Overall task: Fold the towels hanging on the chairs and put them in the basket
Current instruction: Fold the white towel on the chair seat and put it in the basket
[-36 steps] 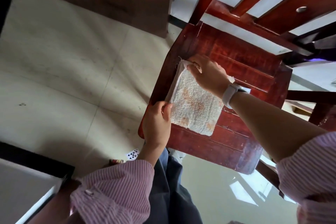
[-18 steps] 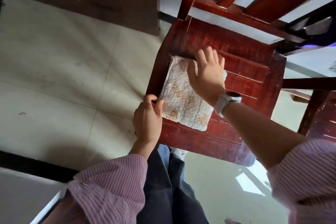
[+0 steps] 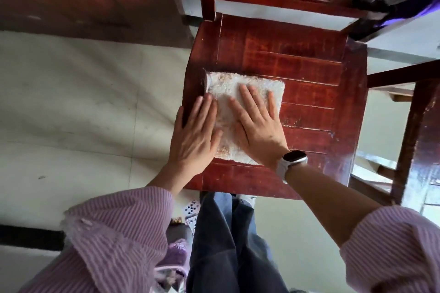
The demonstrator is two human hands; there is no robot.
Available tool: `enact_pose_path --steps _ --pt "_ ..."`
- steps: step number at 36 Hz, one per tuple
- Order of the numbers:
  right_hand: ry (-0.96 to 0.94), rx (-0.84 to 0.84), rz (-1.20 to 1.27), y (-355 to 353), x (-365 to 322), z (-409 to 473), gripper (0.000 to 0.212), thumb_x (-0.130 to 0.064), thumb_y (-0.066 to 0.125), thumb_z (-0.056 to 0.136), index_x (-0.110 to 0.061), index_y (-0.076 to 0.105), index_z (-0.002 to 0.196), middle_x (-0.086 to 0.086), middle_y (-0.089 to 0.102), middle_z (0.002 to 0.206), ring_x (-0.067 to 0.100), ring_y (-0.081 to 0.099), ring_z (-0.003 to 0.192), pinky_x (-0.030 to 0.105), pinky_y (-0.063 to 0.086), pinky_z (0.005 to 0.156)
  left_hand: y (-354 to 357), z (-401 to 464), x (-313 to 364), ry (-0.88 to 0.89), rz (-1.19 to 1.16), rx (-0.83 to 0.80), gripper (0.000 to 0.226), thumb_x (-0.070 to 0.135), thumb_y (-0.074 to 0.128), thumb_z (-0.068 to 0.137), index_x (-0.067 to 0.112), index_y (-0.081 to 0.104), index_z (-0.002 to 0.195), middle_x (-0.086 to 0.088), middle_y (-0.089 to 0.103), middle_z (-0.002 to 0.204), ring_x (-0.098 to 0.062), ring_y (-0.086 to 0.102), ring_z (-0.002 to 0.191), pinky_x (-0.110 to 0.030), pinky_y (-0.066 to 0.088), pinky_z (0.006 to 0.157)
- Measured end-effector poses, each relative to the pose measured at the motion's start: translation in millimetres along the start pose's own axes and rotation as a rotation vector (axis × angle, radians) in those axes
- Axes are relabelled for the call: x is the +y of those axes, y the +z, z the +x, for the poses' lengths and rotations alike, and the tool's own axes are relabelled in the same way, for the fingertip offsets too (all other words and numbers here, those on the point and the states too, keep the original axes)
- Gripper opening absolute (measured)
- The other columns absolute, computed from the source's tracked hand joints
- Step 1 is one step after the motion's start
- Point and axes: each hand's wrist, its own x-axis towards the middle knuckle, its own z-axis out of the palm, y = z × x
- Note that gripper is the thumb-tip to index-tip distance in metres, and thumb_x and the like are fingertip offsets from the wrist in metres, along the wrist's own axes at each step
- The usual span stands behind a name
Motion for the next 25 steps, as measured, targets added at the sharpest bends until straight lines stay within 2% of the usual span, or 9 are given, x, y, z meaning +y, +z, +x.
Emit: enact_pose_path --steps 4,8,10,12,15,17,19,22,25 --pt "0.251 0.008 0.083 -11 -3 -24 0.056 -0.033 0.028 0.093 -0.012 0.023 0.144 0.015 0.019 0.152 0.028 0.011 0.142 0.054 0.0 0.113 0 3 -9 -0.009 0.099 -0.121 0.064 0.048 0.013 0.095 0.008 0.018 0.145 -0.007 0.018 0.154 -0.025 0.013 0.142 -0.055 0.018 0.111" --pt "0.42 -0.159 0.08 -4 -8 -51 0.064 -0.046 0.025 0.092 -0.02 0.004 0.147 0.012 0.003 0.156 0.027 0.002 0.144 0.057 0.005 0.114 -17 8 0 0.044 0.085 -0.029 0.058 0.039 0.032 0.092 0.008 0.029 0.142 -0.009 0.023 0.153 -0.025 0.016 0.142 -0.054 0.011 0.112" --pt "0.422 -0.153 0.152 -5 -5 -54 0.066 -0.047 0.028 0.092 -0.022 0.003 0.147 0.011 0.003 0.156 0.027 0.003 0.144 0.054 0.008 0.115 -27 15 6 0.118 0.101 0.042 0.054 0.031 0.038 0.091 0.01 0.033 0.14 -0.01 0.026 0.151 -0.024 0.018 0.141 -0.053 0.01 0.113" --pt "0.449 -0.062 0.237 -11 -3 -54 0.067 -0.044 0.034 0.089 -0.019 0.011 0.147 0.013 0.015 0.154 0.027 0.015 0.141 0.049 0.02 0.113 -34 30 11 0.19 0.121 0.06 0.052 0.028 0.04 0.091 0.013 0.033 0.14 -0.01 0.028 0.151 -0.025 0.02 0.141 -0.054 0.011 0.113" --pt "0.719 0.046 0.354 -21 -5 -55 0.067 -0.051 0.042 0.084 -0.013 0.032 0.138 0.009 0.045 0.133 0.026 0.041 0.121 0.043 0.037 0.099 -44 61 17 0.207 0.117 -0.021 0.054 0.029 0.037 0.092 0.014 0.029 0.143 -0.01 0.026 0.152 -0.026 0.019 0.141 -0.054 0.009 0.113" --pt "0.863 -0.1 0.41 -21 -9 -57 0.062 -0.061 0.045 0.082 -0.015 0.048 0.123 0.003 0.055 0.115 0.023 0.049 0.11 0.041 0.041 0.093 -48 80 19 0.158 0.053 -0.101 0.054 0.032 0.032 0.095 0.016 0.022 0.145 -0.007 0.019 0.154 -0.023 0.01 0.143 -0.052 0.002 0.114" --pt "0.924 -0.239 0.522 -19 -13 -60 0.052 -0.061 0.05 0.08 -0.015 0.054 0.104 0.001 0.057 0.102 0.021 0.054 0.1 0.038 0.045 0.085 -47 91 19 0.104 0.01 -0.183 0.052 0.032 0.029 0.098 0.017 0.018 0.146 -0.003 0.017 0.155 -0.019 0.008 0.144 -0.048 0.0 0.116" --pt "1.022 -0.261 0.776 -26 -14 -57 0.035 -0.044 0.058 0.081 -0.014 0.049 0.097 0.0 0.055 0.094 0.02 0.055 0.088 0.034 0.046 0.076 -48 93 17 0.102 0.006 -0.169 0.053 0.036 0.025 0.093 0.011 0.038 0.138 -0.012 0.046 0.137 -0.03 0.039 0.126 -0.047 0.027 0.107" --pt "1.089 -0.084 0.889 -44 -2 -55 0.03 -0.034 0.06 0.08 -0.015 0.047 0.099 -0.003 0.056 0.086 0.021 0.058 0.081 0.041 0.052 0.077 -49 82 21 0.014 -0.013 -0.079 0.051 0.033 0.026 0.088 0.004 0.055 0.117 -0.02 0.061 0.105 -0.038 0.055 0.097 -0.047 0.044 0.085"
